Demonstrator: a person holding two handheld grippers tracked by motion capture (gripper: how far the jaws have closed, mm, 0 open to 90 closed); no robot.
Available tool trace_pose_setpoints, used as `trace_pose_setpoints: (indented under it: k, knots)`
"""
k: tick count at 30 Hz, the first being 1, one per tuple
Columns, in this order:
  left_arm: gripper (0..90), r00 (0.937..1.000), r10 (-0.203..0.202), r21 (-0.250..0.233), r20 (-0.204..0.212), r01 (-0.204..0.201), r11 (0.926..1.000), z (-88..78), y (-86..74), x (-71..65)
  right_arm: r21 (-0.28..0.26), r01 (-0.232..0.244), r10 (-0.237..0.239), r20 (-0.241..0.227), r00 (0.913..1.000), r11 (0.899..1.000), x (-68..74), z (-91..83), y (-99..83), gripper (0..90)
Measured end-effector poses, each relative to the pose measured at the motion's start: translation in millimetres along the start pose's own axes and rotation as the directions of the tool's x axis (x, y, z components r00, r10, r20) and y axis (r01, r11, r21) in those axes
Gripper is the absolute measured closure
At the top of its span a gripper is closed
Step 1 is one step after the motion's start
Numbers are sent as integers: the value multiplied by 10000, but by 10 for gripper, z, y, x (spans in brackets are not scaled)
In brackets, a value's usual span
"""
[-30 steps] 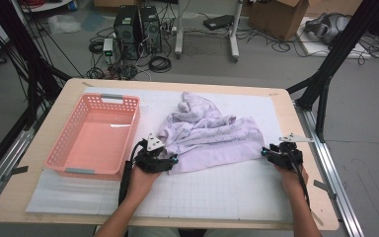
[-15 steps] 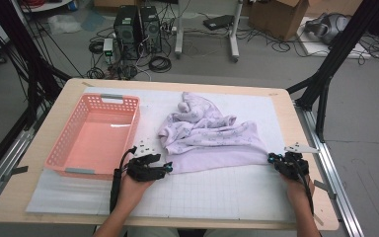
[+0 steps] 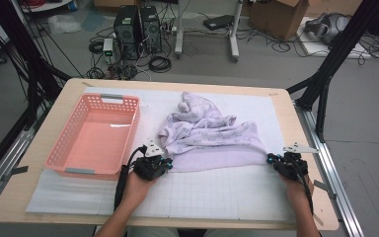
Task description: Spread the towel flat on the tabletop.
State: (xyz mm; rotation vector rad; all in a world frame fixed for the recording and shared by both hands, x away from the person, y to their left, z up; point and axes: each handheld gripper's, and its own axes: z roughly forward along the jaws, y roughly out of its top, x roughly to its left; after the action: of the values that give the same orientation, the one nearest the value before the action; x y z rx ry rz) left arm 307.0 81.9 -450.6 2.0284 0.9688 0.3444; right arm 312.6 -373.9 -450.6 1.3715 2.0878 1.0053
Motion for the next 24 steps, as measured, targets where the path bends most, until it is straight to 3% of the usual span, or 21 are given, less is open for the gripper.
trace_pose_setpoints:
  k: [1,3,10,17,24]
  knots:
    - [871,9998,161,-12,-74,-161,9999,-5,-3,-13,-21,-165,165,-92,9998,9999,-12,-4,-5,870]
    - [873,10000,43,-79,-18,-43,10000,-26,-19,-18,-28,-419,419,-270,9988,9991,-32,-28,-24,871]
    - [873,9994,-317,-290,123,321,9991,-215,-171,-63,32,-244,245,-229,9994,9997,80,-178,-137,872]
    - [874,9987,-432,-462,258,443,9979,-468,-379,-241,125,71,-68,-250,9997,9999,276,-431,-326,872]
    - [874,9982,-450,-476,389,468,9978,-664,-584,-461,201,-62,68,-267,9996,9998,450,-733,-575,872]
